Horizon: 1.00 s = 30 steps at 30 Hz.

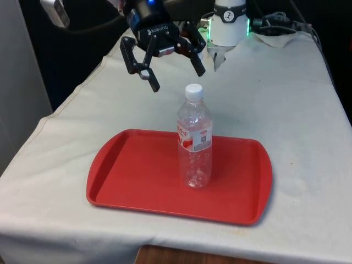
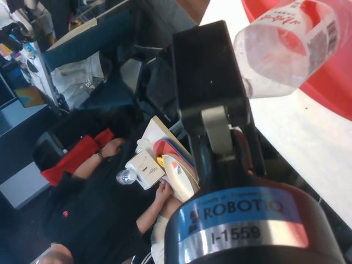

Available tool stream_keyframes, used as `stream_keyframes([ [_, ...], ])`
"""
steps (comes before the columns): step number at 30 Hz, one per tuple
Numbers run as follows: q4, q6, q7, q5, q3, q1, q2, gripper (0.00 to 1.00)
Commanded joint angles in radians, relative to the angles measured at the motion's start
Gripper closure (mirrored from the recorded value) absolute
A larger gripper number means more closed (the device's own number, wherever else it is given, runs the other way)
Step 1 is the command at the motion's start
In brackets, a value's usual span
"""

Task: Place the bottle upright on the tray.

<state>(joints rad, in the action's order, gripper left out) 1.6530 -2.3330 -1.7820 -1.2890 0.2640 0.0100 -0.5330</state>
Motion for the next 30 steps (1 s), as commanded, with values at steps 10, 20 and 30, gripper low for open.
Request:
stream_keyframes([
  [10, 0.003, 0.003, 0.024, 0.008, 0.007, 0.004, 0.033, 0.00],
  [20, -0.002, 0.004, 0.037, 0.013, 0.015, 0.006, 0.052, 0.00],
  [30, -0.013, -0.001, 0.039, 0.025, 0.031, 0.013, 0.064, 0.00],
])
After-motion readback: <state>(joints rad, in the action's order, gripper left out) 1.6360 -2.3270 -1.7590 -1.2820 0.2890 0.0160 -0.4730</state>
